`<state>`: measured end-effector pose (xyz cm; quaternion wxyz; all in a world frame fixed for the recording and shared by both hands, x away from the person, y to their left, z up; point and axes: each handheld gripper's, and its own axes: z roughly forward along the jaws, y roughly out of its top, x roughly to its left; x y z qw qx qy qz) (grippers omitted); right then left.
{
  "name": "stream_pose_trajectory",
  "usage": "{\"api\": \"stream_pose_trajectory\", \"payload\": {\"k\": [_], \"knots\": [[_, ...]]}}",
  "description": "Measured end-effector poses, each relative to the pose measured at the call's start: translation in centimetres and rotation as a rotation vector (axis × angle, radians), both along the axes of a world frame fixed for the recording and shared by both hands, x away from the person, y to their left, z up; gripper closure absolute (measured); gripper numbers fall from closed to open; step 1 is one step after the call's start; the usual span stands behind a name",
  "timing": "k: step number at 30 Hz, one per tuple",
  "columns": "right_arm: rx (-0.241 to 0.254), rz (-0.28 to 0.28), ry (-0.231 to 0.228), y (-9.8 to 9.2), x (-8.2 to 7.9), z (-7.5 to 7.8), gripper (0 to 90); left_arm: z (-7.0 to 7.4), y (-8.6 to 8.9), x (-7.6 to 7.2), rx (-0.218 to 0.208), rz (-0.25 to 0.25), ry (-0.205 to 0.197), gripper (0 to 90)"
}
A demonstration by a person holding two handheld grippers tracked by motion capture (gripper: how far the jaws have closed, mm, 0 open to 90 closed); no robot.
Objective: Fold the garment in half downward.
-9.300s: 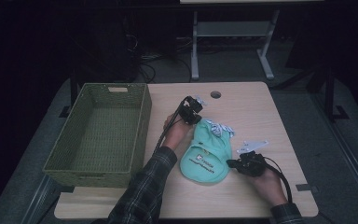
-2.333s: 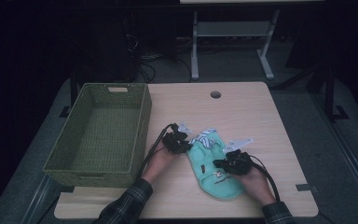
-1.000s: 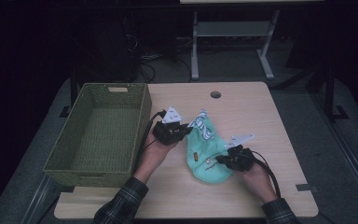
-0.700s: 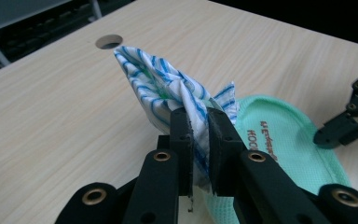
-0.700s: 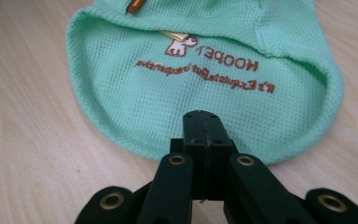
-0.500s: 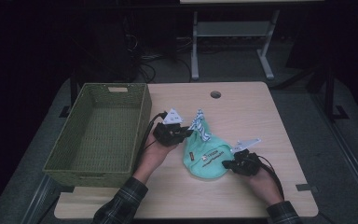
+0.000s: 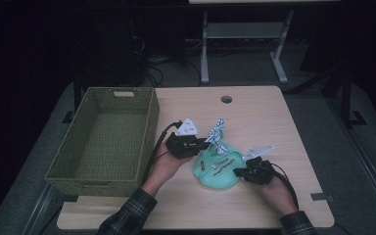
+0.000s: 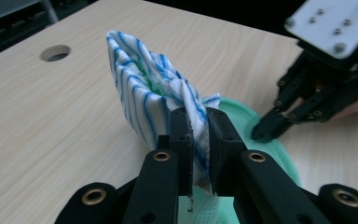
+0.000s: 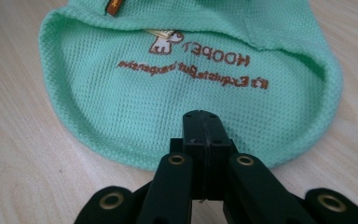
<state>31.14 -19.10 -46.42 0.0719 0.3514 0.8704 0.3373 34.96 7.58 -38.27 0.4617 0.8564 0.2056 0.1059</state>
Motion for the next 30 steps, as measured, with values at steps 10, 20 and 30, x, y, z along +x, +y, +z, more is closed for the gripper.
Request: {"api": "stream_pose_trajectory", "payload": {"k": [10,20,30], "knots": [[0.001,-0.002,0.002,0.0,0.2,0.0,90.0,-0.9,-0.8,-0.9,0.021,-0.05,0.025,81.0],[0.012,-0.019,-0.048,-0.8,0.1,0.7,90.0,-2.9,-1.8,-1.5,0.084,-0.115,0.068,80.8],[0.039,-0.073,-0.056,-3.1,0.4,1.1,89.9,-3.1,-2.1,-1.7,0.058,-0.152,0.106,61.0]]}}
